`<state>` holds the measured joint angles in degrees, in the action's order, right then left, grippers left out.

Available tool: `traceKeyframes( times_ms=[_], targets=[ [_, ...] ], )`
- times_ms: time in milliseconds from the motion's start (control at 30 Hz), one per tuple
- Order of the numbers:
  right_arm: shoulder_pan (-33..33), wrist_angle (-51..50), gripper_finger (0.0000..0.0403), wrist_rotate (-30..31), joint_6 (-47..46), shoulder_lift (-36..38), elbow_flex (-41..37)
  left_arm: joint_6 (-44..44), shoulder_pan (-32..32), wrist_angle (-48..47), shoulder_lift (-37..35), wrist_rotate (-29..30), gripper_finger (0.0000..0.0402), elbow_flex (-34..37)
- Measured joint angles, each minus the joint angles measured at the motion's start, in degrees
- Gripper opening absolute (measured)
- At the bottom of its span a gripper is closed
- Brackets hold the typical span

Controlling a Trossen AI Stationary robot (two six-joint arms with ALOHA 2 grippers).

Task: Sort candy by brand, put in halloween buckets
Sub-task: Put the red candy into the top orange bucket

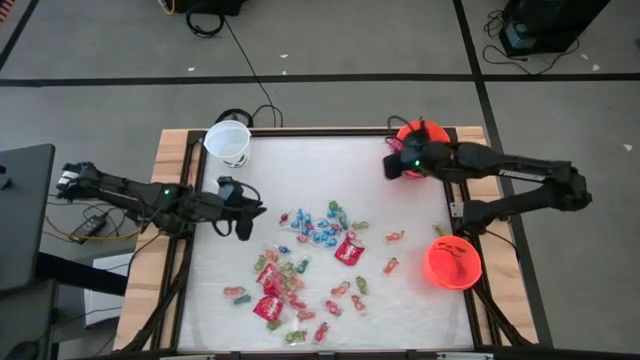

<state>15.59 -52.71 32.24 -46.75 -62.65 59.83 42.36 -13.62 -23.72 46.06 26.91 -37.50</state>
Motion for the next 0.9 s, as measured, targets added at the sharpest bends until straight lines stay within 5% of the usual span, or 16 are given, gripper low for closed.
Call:
traceKeyframes(
  times_ms=[267,700,900],
  targets=[
    [11.3,-5.4,0.0024,-1.1,1.5,-1.1,0.0,-1.7,0.1,4.0,0.0,3.3,0.0104,0.0],
    [15.5,-5.5,0.0204,-8.8,10.6,1.0,0.0,1.5,0.1,4.6,0.0,1.7,0.0084,0.0],
    [8.5,5.3,0.0208,-34.3,23.0,1.4,-0.5,-0.1,0.1,4.6,0.0,0.6,0.0083,0.0]
  ],
)
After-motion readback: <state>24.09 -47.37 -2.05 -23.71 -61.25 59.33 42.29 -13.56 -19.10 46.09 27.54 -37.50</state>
